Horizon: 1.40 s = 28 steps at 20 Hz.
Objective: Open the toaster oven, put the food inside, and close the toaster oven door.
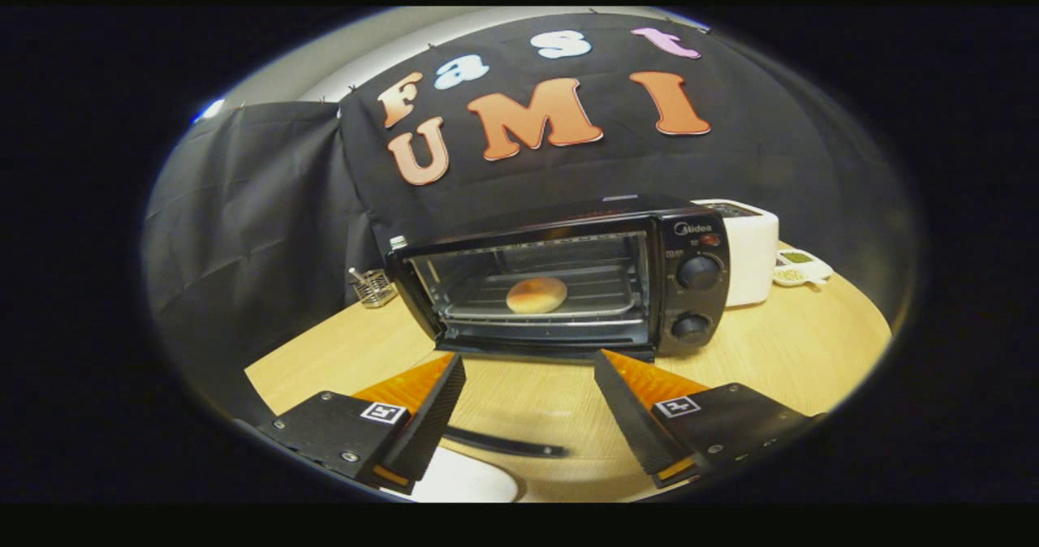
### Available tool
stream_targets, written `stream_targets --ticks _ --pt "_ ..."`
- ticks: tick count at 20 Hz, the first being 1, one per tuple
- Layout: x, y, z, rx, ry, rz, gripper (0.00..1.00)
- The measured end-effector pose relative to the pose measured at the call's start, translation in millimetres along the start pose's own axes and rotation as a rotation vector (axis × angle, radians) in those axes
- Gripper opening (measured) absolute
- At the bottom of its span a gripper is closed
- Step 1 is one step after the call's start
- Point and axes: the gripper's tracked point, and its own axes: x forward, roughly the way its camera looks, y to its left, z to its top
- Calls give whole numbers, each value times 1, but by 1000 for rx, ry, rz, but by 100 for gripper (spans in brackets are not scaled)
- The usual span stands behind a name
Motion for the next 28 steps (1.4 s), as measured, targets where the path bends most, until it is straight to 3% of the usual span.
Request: stream_targets --ticks 3,7,11,17,19,28 --pt "-21 1 -23 14 45 17 96" --pt "-39 -17 -54 -33 119 -44 95" --pt "-54 -9 -73 20 188 0 91" --pt "-52 -14 -90 33 242 -28 90" --pt "-56 -12 -97 49 276 -25 85" --pt "-33 5 -98 42 291 -36 84"
